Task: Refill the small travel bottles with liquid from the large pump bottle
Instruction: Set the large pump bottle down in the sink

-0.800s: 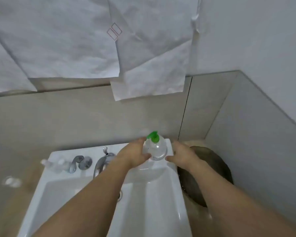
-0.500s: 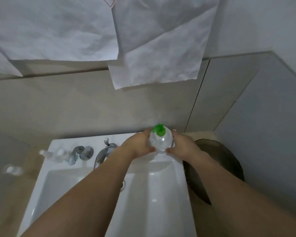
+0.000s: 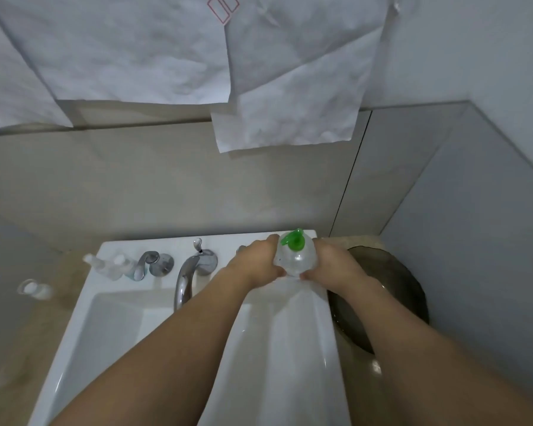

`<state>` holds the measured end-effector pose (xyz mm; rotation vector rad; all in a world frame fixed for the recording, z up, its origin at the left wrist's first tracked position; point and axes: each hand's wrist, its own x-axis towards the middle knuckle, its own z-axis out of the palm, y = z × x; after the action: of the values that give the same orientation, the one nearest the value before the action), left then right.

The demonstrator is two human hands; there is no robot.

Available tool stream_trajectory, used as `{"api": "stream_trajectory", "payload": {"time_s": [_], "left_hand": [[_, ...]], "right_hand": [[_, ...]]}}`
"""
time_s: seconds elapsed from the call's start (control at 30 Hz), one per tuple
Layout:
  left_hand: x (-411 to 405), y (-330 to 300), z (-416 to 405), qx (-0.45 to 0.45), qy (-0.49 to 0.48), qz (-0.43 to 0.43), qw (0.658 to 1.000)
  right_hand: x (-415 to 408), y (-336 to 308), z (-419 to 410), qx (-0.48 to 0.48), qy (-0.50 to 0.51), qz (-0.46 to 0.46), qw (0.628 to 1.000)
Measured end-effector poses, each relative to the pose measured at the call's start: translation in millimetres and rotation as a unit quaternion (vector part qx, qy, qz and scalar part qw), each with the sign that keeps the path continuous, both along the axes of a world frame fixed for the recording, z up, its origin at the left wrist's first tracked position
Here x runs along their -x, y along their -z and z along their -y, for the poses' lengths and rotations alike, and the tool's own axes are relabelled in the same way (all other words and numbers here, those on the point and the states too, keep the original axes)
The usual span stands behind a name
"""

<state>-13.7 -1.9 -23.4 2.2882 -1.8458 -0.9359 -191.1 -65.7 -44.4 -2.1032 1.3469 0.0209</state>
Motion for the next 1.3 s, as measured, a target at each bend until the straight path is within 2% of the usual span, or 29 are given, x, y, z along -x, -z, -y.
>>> {"api": "stream_trajectory", "payload": {"time_s": [0.13,0.33,0.6,1.1,1.3], "left_hand": [[16,-7,-28,0.026,-0.006,-0.015,1.0],[13,3,-79,0.035,-0.037,-0.082,0.995],[-11,35,-130,0.002,-0.061,-0.096,0.993],[-50,123,-143,0.001,-0.048,-0.138,0.989],[-57,155,-149,0.022,-0.036,-0.151,0.988]], "right_hand": [[9,-5,-31,0.014,0.023,0.016,1.0],[7,-4,-71,0.013,-0.005,-0.038,0.999],[-19,31,-118,-0.047,-0.007,-0.025,0.999],[-42,107,-130,-0.104,-0.022,-0.006,0.994],[-47,121,-134,-0.072,-0.058,-0.033,0.995]]}}
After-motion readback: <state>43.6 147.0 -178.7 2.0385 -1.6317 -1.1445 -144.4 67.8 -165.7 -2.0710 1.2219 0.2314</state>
